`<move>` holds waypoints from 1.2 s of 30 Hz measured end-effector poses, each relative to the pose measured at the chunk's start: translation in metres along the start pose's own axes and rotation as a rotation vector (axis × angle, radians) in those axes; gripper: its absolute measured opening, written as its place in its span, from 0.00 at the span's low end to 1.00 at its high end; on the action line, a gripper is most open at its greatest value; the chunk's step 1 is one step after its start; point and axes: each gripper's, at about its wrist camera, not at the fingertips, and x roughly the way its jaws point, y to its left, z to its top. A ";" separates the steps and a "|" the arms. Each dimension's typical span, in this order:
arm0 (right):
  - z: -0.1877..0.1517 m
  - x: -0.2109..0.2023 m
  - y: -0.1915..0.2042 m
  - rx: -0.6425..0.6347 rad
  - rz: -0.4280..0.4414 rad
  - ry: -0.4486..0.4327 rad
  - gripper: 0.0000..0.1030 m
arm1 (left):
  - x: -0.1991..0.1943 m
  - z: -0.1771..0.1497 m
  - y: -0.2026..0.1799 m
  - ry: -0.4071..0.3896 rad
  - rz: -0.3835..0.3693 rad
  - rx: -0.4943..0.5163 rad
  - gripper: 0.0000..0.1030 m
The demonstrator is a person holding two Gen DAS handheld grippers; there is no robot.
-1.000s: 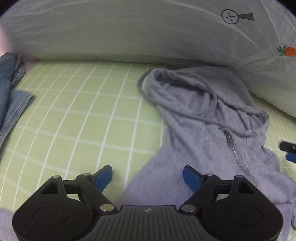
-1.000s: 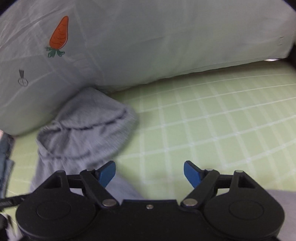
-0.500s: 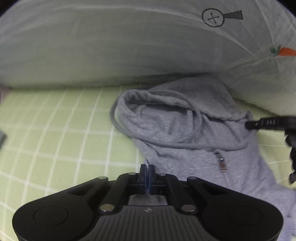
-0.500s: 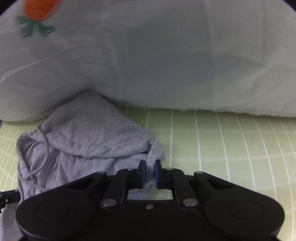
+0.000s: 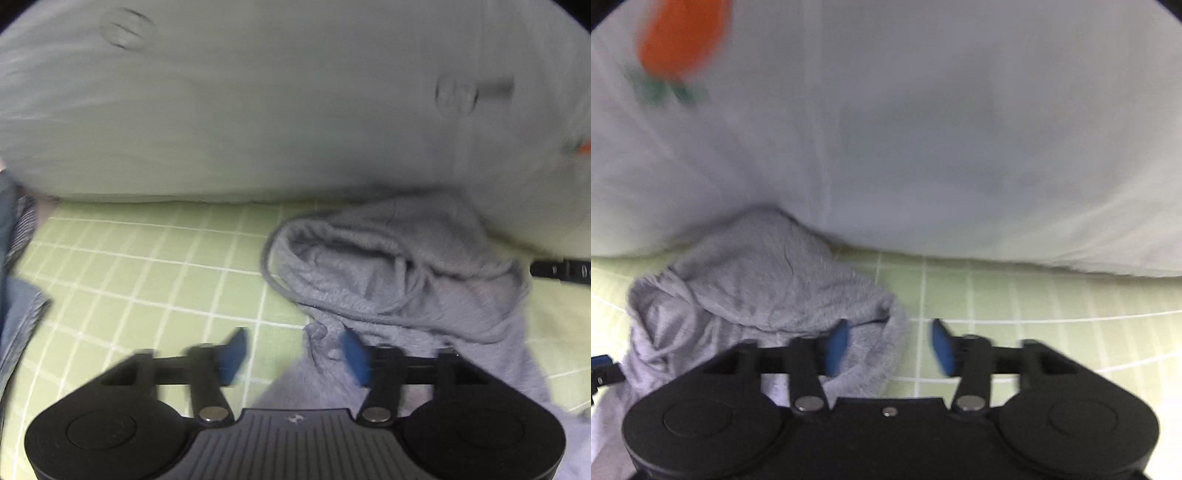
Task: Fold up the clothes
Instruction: 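Smooth the hoodie flat with both grippers open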
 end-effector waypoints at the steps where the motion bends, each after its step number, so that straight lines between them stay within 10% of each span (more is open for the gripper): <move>1: -0.002 -0.012 -0.001 0.004 -0.006 -0.017 0.69 | -0.014 -0.003 0.005 -0.020 -0.012 -0.024 0.70; 8: -0.039 -0.106 -0.019 0.021 -0.052 -0.112 0.85 | -0.104 -0.066 0.028 -0.005 0.065 -0.063 0.75; 20: -0.189 -0.169 -0.017 0.119 -0.038 0.100 0.80 | -0.168 -0.201 0.066 0.213 0.160 -0.190 0.75; 26: -0.240 -0.182 0.006 0.057 -0.024 0.171 0.64 | -0.187 -0.225 0.060 0.211 0.149 -0.195 0.75; 30: -0.242 -0.186 0.015 0.010 0.013 0.153 0.12 | -0.195 -0.229 0.053 0.202 0.139 -0.173 0.75; 36: -0.243 -0.203 -0.007 0.096 0.005 0.127 0.10 | -0.208 -0.229 0.062 0.164 0.163 -0.191 0.75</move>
